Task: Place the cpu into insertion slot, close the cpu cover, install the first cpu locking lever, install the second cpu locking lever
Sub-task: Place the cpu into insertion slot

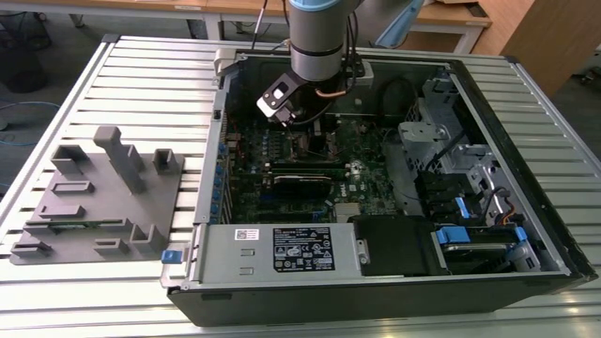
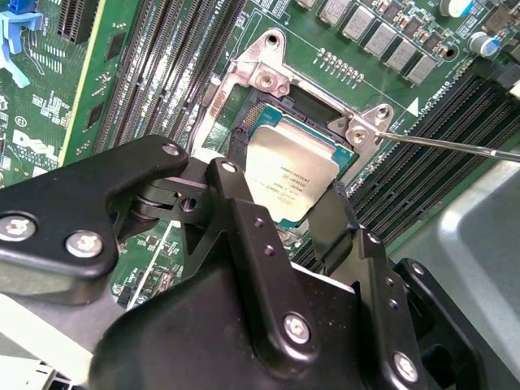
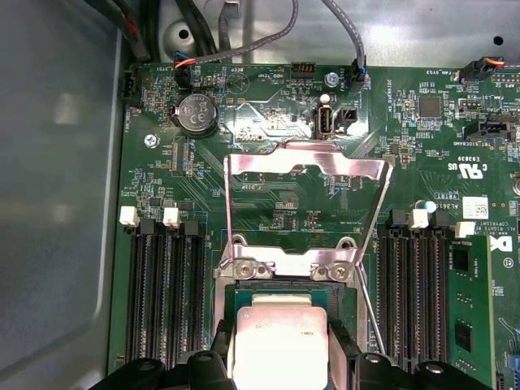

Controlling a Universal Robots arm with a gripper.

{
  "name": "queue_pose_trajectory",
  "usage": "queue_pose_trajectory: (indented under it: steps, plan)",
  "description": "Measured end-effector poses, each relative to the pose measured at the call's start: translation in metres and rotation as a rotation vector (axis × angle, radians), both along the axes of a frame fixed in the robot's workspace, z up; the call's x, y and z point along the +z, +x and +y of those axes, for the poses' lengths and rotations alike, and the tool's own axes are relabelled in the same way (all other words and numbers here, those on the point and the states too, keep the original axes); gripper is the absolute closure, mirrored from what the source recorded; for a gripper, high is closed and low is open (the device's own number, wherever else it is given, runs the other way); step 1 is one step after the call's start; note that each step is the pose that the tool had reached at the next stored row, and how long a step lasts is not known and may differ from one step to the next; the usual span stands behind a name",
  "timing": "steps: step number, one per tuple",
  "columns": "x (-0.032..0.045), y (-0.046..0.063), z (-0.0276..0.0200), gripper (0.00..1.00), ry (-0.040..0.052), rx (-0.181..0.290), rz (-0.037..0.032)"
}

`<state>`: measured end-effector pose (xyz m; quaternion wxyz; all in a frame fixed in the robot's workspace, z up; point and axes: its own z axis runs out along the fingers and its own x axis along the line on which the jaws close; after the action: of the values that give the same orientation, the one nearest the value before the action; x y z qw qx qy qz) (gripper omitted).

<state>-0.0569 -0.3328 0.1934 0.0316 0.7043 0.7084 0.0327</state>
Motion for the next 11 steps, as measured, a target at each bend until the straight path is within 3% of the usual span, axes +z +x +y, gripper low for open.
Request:
queue_pose_trajectory:
  steps: [11]
  plan:
    - [0.0,-0.0001,0.0,0.46,-0.0003,-0.034,0.0001]
